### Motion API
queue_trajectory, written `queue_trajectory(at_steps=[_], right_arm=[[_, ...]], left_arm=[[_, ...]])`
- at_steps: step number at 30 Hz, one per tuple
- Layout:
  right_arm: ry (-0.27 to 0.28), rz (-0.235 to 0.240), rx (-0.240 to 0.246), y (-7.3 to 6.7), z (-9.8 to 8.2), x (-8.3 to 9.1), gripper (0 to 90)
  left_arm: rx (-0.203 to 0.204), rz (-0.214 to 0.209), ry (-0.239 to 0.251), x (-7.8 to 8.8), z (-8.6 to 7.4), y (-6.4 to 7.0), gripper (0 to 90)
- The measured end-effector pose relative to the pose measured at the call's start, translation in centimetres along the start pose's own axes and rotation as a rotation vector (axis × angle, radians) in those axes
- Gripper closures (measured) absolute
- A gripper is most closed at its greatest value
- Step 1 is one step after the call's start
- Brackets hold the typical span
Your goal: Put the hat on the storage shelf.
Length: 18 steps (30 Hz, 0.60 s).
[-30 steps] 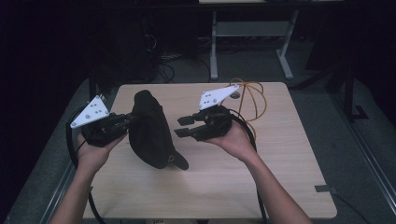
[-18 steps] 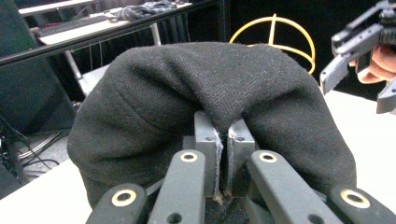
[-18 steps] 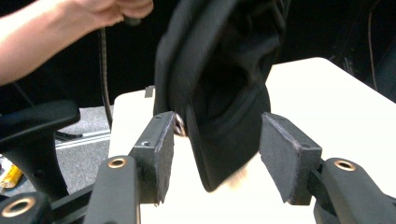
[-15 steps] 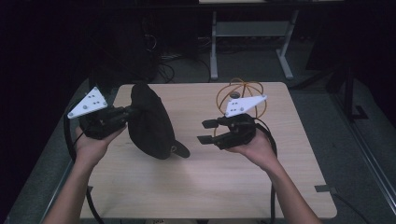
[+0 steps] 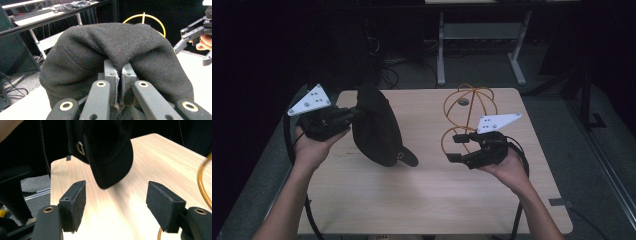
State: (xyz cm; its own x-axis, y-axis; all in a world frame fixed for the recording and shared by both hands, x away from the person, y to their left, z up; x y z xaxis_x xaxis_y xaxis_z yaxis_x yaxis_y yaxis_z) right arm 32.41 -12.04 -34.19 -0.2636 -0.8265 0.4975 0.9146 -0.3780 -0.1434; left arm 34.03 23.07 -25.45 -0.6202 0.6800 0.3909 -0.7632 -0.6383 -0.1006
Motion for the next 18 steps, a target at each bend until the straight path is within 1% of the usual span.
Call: queue_trajectory(at_steps=[1, 2, 3, 4, 5, 6, 8, 9, 10, 12, 13, 15, 16, 18], right_arm=[[0.000, 0.000, 0.000, 0.0, 0.0, 0.0, 31.7], [0.004, -0.013, -0.004, 0.1, -0.6, 0.4, 30.9], [0.004, -0.013, -0.004, 0.1, -0.6, 0.4, 30.9], [0.011, -0.030, -0.009, 0.1, -1.1, 1.0, 30.2], [0.011, -0.030, -0.009, 0.1, -1.1, 1.0, 30.2], [0.019, -0.036, -0.015, 0.0, -1.7, 1.5, 30.2], [0.019, -0.039, -0.016, 0.0, -1.9, 1.6, 30.1], [0.019, -0.049, -0.026, 0.2, -2.6, 2.1, 29.9], [0.018, -0.051, -0.033, 0.2, -2.9, 2.2, 29.8], [0.021, -0.053, -0.039, 0.3, -3.2, 2.3, 29.7], [0.016, -0.064, -0.053, 0.5, -4.0, 2.6, 29.1], [0.015, -0.071, -0.059, 0.6, -4.4, 2.8, 28.7], [0.017, -0.085, -0.072, 0.8, -5.1, 3.1, 28.3], [0.017, -0.092, -0.075, 0.8, -5.3, 3.2, 28.0]], left_arm=[[0.000, 0.000, 0.000, 0.0, 0.0, 0.0, 86.7], [0.004, -0.003, 0.002, -0.1, 0.3, -0.1, 86.7], [0.004, -0.003, 0.002, -0.1, 0.3, -0.1, 86.7], [0.001, -0.007, 0.001, -0.2, 0.5, -0.1, 86.7], [0.001, -0.007, 0.001, -0.2, 0.5, -0.1, 86.7], [-0.003, -0.009, -0.003, -0.3, 0.8, -0.2, 86.7], [-0.002, -0.011, -0.003, -0.4, 1.0, -0.2, 86.7], [-0.008, -0.015, -0.006, -0.6, 1.3, -0.2, 86.7], [-0.009, -0.016, -0.006, -0.7, 1.4, -0.2, 86.7], [-0.010, -0.019, -0.005, -0.8, 1.6, -0.2, 86.7], [-0.011, -0.020, -0.005, -0.9, 1.7, -0.3, 86.7], [-0.012, -0.025, -0.003, -1.1, 2.0, -0.3, 86.7], [-0.016, -0.030, -0.003, -1.3, 2.2, -0.3, 86.7], [-0.016, -0.034, -0.003, -1.4, 2.4, -0.4, 86.7]])
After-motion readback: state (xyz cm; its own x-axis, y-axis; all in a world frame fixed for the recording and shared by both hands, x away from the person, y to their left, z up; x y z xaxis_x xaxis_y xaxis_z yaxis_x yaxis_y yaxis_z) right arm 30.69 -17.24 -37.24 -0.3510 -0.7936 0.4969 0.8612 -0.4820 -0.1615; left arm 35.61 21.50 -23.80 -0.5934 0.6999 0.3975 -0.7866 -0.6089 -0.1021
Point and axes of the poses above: each handheld gripper's, and its own axes: x roughly backward along the jaws, z roughly out of its top, y roughly to its right, the point moved 4 cm from there along -x, roughly forward along the jaws, and after that the axes turned 3 degrees about -y, right-handed, at the moved point
